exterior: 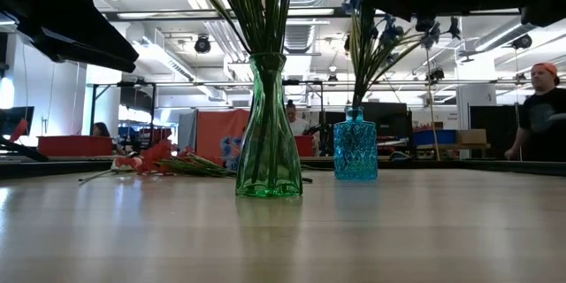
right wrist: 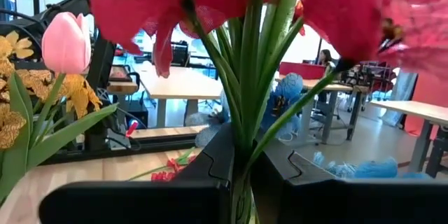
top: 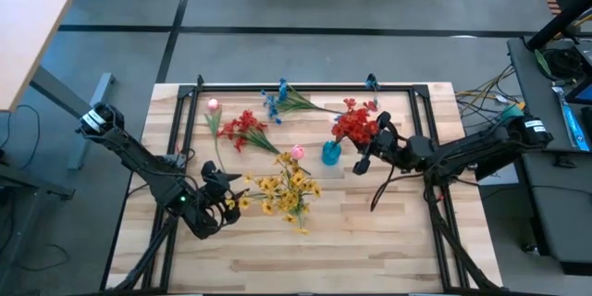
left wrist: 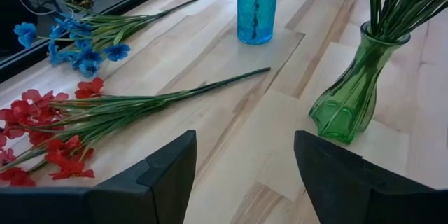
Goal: Sort flowers into vase by color
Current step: Put the right red flowers into the blue flower vase
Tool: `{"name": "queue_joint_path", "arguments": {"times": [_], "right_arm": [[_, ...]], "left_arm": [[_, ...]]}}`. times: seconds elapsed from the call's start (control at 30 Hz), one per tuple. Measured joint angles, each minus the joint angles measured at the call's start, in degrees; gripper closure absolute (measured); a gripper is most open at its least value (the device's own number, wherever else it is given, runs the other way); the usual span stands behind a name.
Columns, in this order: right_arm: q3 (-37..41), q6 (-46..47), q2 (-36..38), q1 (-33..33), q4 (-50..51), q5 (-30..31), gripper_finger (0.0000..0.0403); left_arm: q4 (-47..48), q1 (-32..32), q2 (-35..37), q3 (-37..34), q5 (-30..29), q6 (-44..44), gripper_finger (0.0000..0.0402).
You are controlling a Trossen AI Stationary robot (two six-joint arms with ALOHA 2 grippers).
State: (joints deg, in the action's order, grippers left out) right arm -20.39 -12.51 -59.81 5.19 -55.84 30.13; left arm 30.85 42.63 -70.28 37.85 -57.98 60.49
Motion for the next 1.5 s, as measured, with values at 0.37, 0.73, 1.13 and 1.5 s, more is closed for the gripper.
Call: {"name": "queue_joint_path", "arguments": {"times": [0.37, 0.73, 1.13, 1.5], "right_arm": [[0.1, 3.1, 0.0, 0.0, 2.4, 1.0, 0.0337], [0.1, 8.4, 0.1, 0.2, 7.7, 1.4, 0.0226], [-0.3, 17.1, 1.4, 1.8, 15.2, 1.6, 0.01], [-11.5, 31.7, 5.5, 1.8, 49.5, 5.5, 0.0083]], "left_arm": [[0.0, 0.0, 0.0, 0.0, 0.0, 0.0, 0.0177], [-0.1, 0.0, 0.0, 0.0, -0.1, 0.7, 0.0177], [-0.4, 0.0, 0.0, 0.0, -0.1, 1.8, 0.0177], [-0.7, -0.1, 0.0, 0.0, 0.0, 1.8, 0.0177]]}}
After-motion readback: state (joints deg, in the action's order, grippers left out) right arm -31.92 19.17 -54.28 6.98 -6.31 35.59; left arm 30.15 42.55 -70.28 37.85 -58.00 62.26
